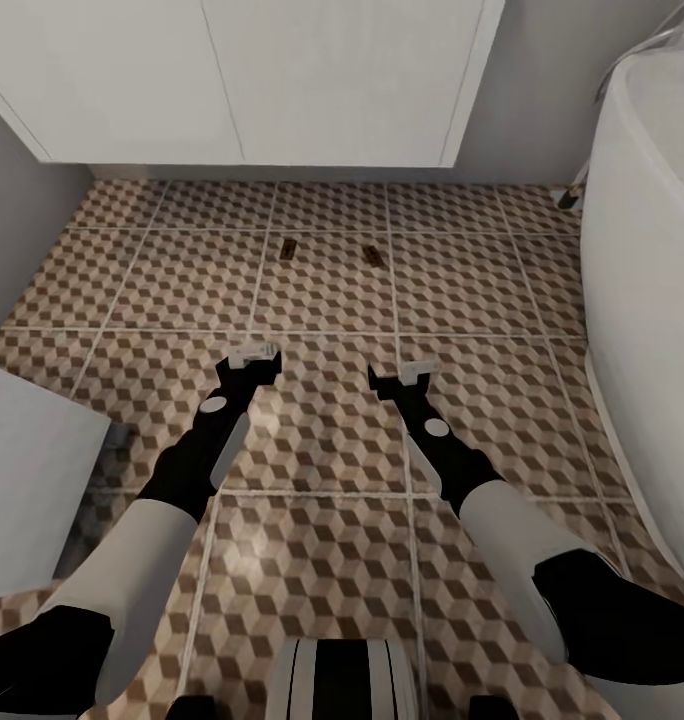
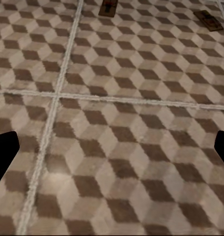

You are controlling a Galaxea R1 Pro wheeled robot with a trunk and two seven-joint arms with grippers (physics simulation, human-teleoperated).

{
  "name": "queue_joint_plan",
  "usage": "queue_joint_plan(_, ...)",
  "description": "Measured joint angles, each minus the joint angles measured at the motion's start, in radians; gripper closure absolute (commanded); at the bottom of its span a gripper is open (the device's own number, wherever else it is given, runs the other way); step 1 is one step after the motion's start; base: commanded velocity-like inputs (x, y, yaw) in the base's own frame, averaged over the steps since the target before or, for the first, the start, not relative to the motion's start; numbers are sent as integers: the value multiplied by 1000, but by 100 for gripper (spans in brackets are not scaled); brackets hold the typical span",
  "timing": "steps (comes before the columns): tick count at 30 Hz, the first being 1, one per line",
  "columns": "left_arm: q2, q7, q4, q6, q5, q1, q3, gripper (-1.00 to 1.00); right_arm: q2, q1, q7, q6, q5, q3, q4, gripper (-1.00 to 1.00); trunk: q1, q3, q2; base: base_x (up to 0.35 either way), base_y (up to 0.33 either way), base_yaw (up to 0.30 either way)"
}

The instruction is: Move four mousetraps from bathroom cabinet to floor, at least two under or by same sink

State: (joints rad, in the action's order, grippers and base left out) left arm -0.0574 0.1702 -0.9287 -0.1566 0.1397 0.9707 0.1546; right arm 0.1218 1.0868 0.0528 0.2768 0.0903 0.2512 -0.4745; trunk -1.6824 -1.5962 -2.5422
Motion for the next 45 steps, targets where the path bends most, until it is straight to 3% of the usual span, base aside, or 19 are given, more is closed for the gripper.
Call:
queue_joint_plan(25, 0, 0, 4, 0, 0, -5, 0, -100, -1, 0, 0, 0, 1, 0, 9, -100, 0, 0, 0, -21, 0, 0)
queue_joint_plan(45, 7, 0, 2, 0, -2, -56, -1, -100, -12, -8, 2, 0, 0, -2, 10, -100, 9, 77, 5, 0, 0, 0)
